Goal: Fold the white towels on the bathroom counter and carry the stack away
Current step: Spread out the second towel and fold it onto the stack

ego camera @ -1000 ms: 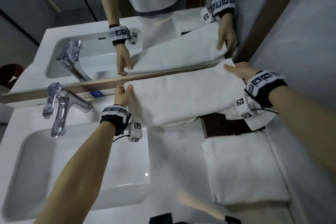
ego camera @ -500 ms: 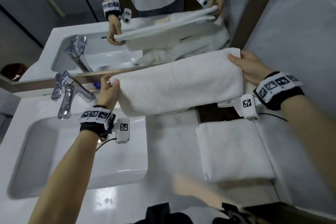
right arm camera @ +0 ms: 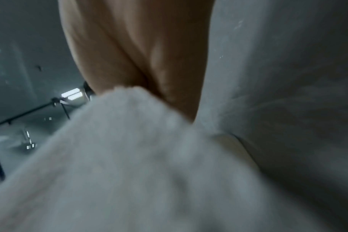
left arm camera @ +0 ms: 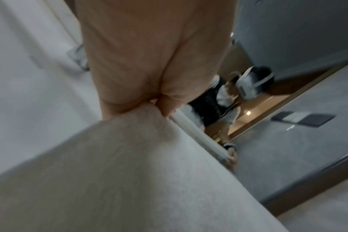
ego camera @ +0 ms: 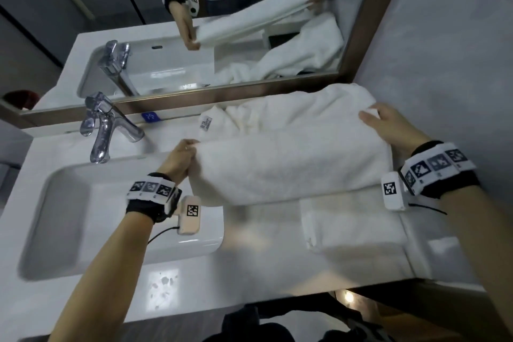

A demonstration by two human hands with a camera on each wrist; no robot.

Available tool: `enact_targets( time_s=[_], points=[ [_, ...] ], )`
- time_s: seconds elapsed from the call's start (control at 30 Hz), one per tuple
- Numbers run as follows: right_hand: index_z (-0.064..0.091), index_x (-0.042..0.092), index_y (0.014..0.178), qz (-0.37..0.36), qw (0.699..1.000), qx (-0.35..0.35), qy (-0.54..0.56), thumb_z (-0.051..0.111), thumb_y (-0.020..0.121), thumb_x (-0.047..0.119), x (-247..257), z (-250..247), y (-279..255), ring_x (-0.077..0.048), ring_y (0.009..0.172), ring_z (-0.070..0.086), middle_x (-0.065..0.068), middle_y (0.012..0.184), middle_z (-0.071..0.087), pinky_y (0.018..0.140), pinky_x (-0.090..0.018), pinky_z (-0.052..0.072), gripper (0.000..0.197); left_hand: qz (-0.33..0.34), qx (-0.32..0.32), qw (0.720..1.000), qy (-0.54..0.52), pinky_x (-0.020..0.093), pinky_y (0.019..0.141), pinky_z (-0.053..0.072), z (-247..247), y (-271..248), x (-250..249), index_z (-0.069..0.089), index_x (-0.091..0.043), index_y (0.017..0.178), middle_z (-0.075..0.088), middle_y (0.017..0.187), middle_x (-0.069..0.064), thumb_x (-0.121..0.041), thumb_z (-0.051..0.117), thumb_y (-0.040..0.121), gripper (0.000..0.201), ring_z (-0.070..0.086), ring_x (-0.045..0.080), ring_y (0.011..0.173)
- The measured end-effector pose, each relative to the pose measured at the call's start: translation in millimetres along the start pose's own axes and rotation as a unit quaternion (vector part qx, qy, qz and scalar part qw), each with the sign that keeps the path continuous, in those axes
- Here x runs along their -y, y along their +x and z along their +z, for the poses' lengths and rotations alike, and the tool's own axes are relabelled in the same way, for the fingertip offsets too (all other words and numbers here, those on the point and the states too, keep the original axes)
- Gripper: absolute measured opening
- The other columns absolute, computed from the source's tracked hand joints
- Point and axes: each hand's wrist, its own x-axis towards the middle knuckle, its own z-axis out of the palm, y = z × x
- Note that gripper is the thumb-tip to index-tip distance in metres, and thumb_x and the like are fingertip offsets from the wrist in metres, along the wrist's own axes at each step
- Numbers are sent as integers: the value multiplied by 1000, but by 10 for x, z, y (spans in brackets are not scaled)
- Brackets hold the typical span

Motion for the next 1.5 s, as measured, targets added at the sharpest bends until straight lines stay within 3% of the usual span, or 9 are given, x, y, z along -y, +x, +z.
enact_targets(
  time_s=[0.37, 0.5, 0.57, 0.7, 0.8, 0.93, 1.1, 1.33, 1.5],
  points=[
    [56, -2, 110, 12, 988, 6, -154, 49, 96, 32, -228, 278, 29, -36, 105, 55, -20, 110, 61, 92, -34, 36, 37, -30, -26, 986, 162, 34, 83, 42, 244, 198, 459, 55, -2, 107, 56, 104, 13, -13, 48, 92, 20, 52, 23, 94],
    [59, 6, 115, -9, 991, 39, -129, 60, 91, 27, -275, 295, 26, -22, 117, 50, -5, 122, 59, 82, -8, 27, 32, -48, 32, 965, 255, 38, 89, 43, 214, 120, 481, 52, -3, 109, 55, 107, 12, -29, 61, 88, 34, 54, 26, 98],
    [60, 7, 110, 9, 987, 71, -141, 65, 86, 31, -290, 258, 23, -24, 110, 52, -7, 114, 59, 83, -20, 31, 34, -26, 32, 961, 275, 38, 92, 43, 171, 76, 451, 50, 0, 117, 55, 116, 16, -25, 62, 89, 41, 54, 30, 106],
    [62, 11, 94, -34, 989, 39, -138, 65, 86, 32, -196, 101, -8, -20, 97, 54, -4, 102, 61, 79, -27, 34, 22, 75, 93, 958, 262, 23, 82, 42, 26, -88, 224, 56, -5, 120, 60, 114, 13, -9, 48, 95, 26, 54, 20, 96],
    [68, 16, 101, -113, 987, 13, -113, 61, 90, 27, -5, -33, -124, -8, 100, 55, 4, 105, 64, 84, -15, 37, 18, 180, 107, 927, 311, 0, 60, 41, -143, -248, -46, 65, -16, 85, 60, 81, -5, 3, 49, 93, 26, 59, 0, 70],
    [71, 12, 107, -152, 984, -49, -82, 59, 91, 23, 265, -185, -271, -5, 101, 56, -2, 108, 68, 78, -10, 39, 23, 256, 87, 872, 408, 32, 89, 45, -383, -351, -366, 63, 3, 116, 48, 96, 9, 3, 58, 87, 30, 55, 23, 97],
    [69, 1, 107, -249, 952, -165, -61, 59, 90, 19, 586, -264, -433, 25, 75, 52, -2, 104, 66, 76, 5, 33, 27, 425, -30, 783, 453, 34, 78, 39, -378, -611, -640, 66, 4, 109, 52, 95, 25, 11, 61, 80, 31, 53, 39, 89],
    [71, 18, 101, -170, 958, -157, -170, 70, 80, 24, 123, -150, -763, -32, 92, 58, -18, 101, 64, 81, -37, 45, 22, 413, -69, 753, 507, 44, 73, 46, -210, -921, 40, 71, -3, 99, 62, 88, 17, 14, 64, 69, 36, 57, 36, 84],
    [71, 21, 83, -151, 941, -44, -301, 70, 76, 8, -520, 158, -1160, -34, 81, 56, -15, 82, 66, 70, -41, 48, 14, 341, 47, 753, 561, 32, 76, 37, -71, -1062, 844, 67, -10, 89, 65, 82, 5, 13, 69, 52, 44, 60, 30, 82]
  ],
)
